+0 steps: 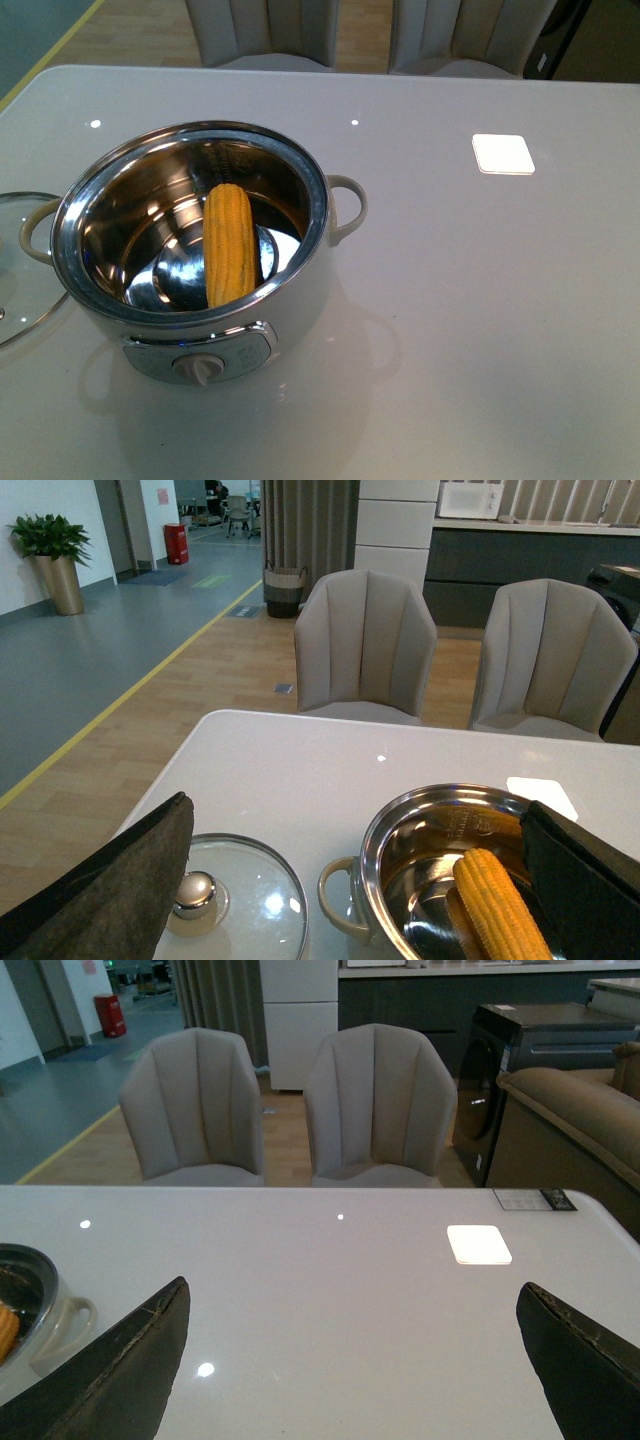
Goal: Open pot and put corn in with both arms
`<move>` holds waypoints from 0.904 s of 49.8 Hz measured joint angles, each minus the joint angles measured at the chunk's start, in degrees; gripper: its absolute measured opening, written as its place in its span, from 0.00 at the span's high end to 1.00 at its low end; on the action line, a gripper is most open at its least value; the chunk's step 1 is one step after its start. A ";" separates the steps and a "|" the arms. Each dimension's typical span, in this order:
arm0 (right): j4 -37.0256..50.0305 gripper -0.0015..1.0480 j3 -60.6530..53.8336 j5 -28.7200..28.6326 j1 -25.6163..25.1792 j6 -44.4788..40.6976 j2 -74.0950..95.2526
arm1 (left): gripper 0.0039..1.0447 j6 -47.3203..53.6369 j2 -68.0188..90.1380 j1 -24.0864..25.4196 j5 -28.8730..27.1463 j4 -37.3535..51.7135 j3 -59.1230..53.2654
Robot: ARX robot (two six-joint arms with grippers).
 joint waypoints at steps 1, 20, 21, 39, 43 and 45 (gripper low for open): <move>0.00 0.08 0.00 0.00 0.00 0.00 0.00 | 0.06 0.00 0.00 0.00 0.00 0.00 0.00; 0.00 0.08 0.00 0.00 0.00 0.00 0.00 | 0.06 0.00 0.00 0.00 0.00 0.00 0.00; 0.00 0.08 0.00 0.00 0.00 0.00 0.00 | 0.06 -0.02 0.00 0.00 0.00 0.00 0.00; 0.00 0.08 0.00 0.00 0.00 0.00 0.00 | 0.06 0.00 0.00 0.00 0.00 0.00 0.00; 0.00 0.08 0.00 0.00 0.00 0.00 0.00 | 0.06 0.00 0.00 0.00 0.00 0.00 0.00; 0.00 0.08 0.00 0.00 0.00 0.00 0.00 | 0.06 -0.02 0.00 0.00 0.00 0.00 0.00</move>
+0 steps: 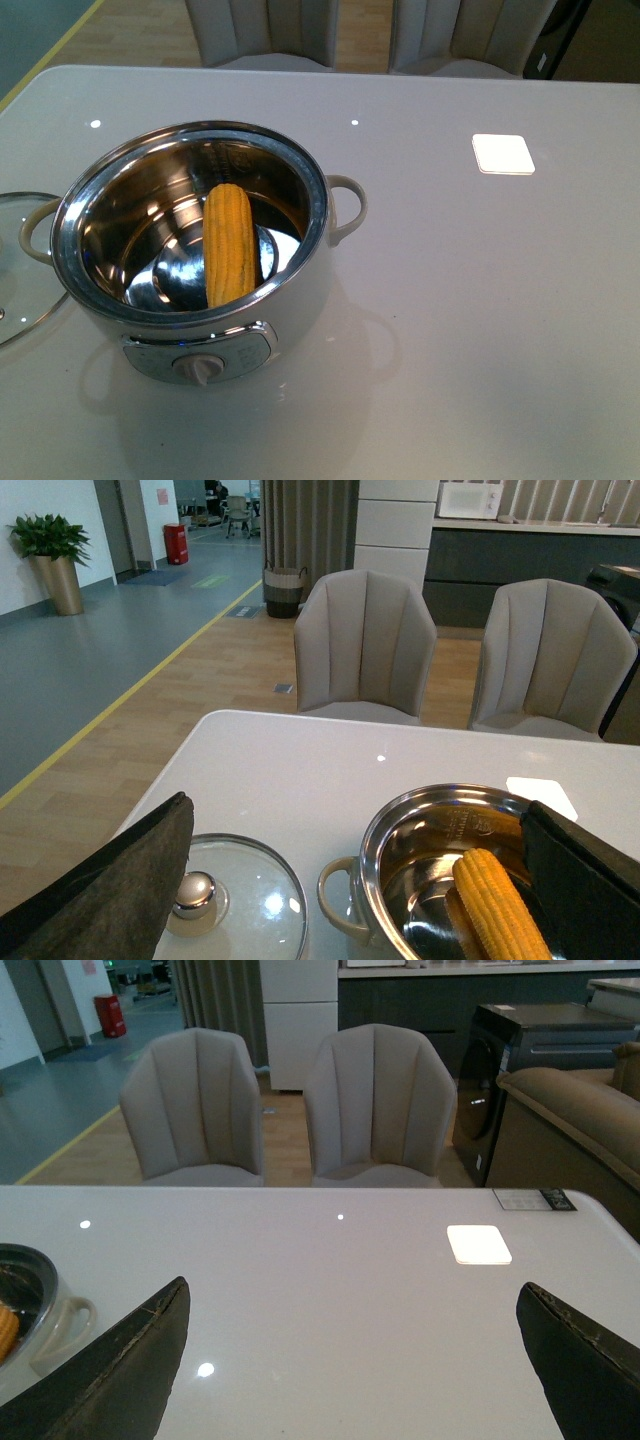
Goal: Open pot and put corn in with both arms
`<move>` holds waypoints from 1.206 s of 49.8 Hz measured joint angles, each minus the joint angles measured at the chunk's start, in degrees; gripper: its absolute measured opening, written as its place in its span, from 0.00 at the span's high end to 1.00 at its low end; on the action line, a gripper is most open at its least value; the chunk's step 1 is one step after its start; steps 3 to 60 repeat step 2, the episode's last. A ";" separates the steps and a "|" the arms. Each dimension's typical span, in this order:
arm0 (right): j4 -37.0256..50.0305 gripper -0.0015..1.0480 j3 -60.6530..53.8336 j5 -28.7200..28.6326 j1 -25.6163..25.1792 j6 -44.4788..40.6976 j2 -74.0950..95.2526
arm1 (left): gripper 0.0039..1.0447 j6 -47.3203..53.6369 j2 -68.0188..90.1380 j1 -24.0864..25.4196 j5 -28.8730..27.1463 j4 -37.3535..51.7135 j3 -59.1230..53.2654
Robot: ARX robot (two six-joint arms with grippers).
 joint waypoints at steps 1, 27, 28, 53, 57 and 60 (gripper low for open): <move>0.00 0.08 0.00 0.00 0.00 0.00 0.00 | 0.06 0.02 0.00 0.00 0.00 0.00 0.00; 0.00 0.08 0.00 -0.02 0.00 0.00 0.00 | 0.06 0.00 0.00 0.00 0.00 0.00 0.00; 0.00 0.08 0.00 -0.02 0.00 0.00 0.00 | 0.06 0.00 0.00 0.00 0.00 0.00 0.00; 0.00 0.08 0.00 -0.02 0.00 0.00 0.00 | 0.06 0.00 0.00 0.00 0.00 0.00 0.00; 0.00 0.08 0.00 -0.02 0.00 0.00 0.00 | 0.06 0.00 0.00 0.00 0.00 0.00 0.00; 0.00 0.08 0.00 -0.02 0.00 0.00 0.00 | 0.06 0.00 0.00 0.00 0.00 0.00 0.00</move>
